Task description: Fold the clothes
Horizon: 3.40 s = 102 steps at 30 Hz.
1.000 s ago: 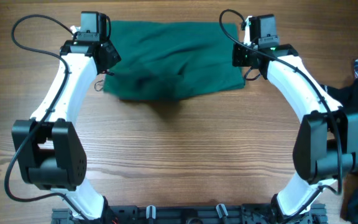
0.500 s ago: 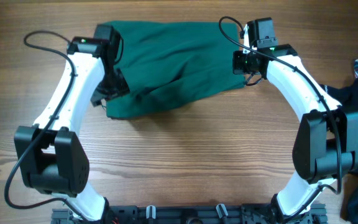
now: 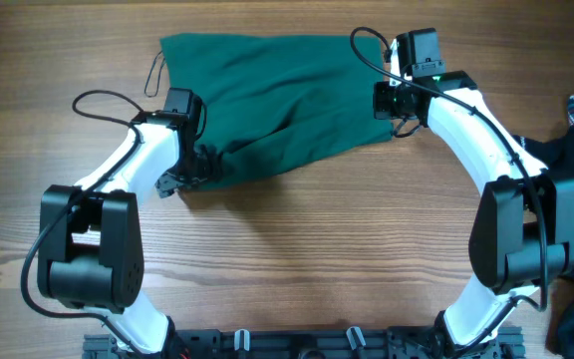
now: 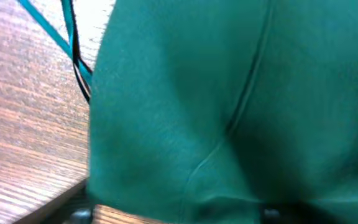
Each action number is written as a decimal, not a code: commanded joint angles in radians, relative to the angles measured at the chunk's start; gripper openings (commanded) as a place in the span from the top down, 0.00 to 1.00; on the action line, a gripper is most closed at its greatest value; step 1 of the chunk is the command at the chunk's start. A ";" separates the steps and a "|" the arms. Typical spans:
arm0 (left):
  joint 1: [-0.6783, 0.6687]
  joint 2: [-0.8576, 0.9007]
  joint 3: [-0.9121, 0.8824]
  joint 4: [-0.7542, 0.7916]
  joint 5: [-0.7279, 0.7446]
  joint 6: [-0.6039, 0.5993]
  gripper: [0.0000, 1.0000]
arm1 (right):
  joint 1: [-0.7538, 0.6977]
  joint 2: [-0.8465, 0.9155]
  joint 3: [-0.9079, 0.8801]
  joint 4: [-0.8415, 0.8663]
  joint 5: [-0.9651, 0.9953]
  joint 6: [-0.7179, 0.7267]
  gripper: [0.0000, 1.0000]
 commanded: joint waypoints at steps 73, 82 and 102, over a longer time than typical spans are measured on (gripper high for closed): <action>0.100 0.016 0.060 0.551 0.054 -0.040 0.91 | 0.042 0.000 -0.029 -0.246 -0.372 -0.326 0.81; 0.100 0.016 0.060 0.553 0.054 -0.040 0.80 | 0.104 0.000 -0.030 -0.080 -0.338 -0.987 0.30; 0.101 0.016 0.060 0.556 0.053 -0.040 0.73 | 0.253 0.034 -0.176 0.105 -0.092 -1.001 0.37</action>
